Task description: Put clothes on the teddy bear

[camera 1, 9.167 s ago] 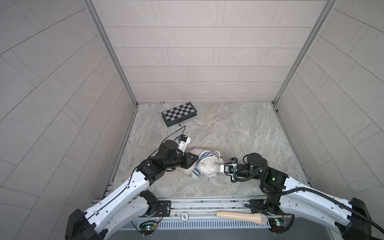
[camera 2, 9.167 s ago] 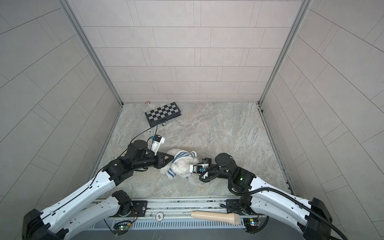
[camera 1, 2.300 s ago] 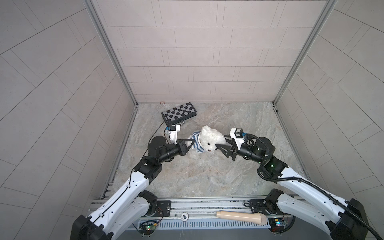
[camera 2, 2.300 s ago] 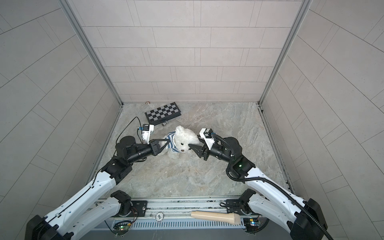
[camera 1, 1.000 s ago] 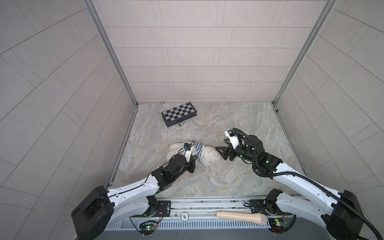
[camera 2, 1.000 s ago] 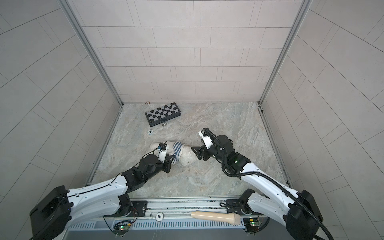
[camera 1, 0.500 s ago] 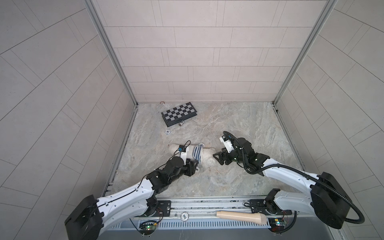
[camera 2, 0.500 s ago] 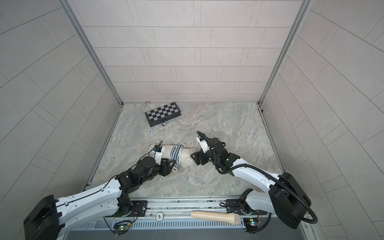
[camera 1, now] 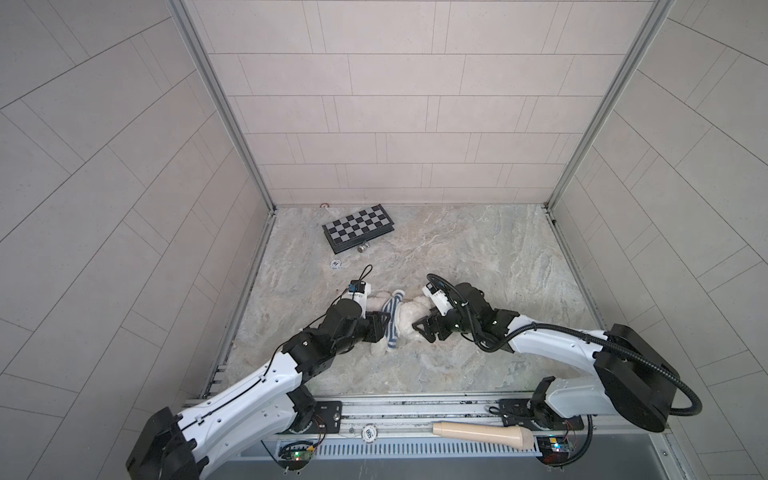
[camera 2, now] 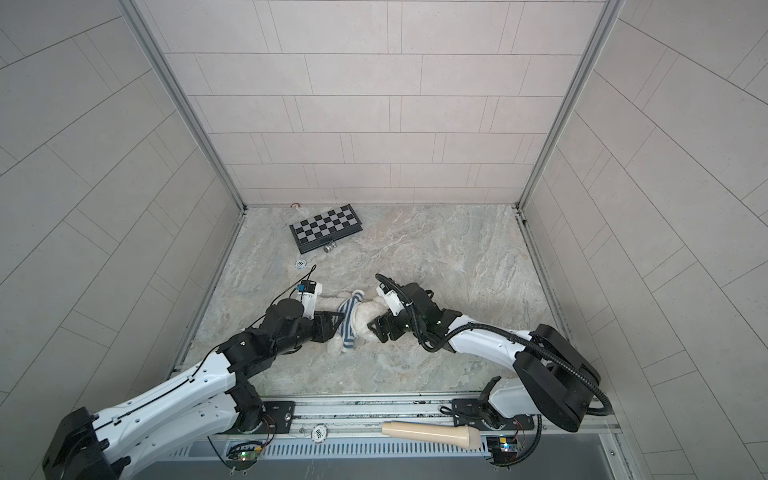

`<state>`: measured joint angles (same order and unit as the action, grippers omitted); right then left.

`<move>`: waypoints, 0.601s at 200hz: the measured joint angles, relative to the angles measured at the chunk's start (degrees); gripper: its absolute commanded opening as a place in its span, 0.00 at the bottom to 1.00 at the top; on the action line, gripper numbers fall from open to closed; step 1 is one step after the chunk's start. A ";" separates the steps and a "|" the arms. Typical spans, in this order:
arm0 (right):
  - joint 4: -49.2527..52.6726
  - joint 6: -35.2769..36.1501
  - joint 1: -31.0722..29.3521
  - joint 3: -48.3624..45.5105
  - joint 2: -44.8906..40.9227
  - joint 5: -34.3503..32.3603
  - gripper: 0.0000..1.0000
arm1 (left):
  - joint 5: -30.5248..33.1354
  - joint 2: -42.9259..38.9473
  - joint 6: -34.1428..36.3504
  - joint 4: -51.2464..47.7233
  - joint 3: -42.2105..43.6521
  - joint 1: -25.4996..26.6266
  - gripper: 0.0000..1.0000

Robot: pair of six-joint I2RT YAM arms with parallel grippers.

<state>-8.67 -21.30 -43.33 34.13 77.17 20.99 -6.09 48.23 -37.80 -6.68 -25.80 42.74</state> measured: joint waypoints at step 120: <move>2.93 0.92 -2.64 3.89 4.37 -3.08 0.53 | -3.32 -0.96 -1.29 -0.72 4.63 -0.72 0.28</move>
<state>-5.74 -20.38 -45.98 38.02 81.54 17.91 -9.41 47.27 -39.09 -7.40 -21.17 42.02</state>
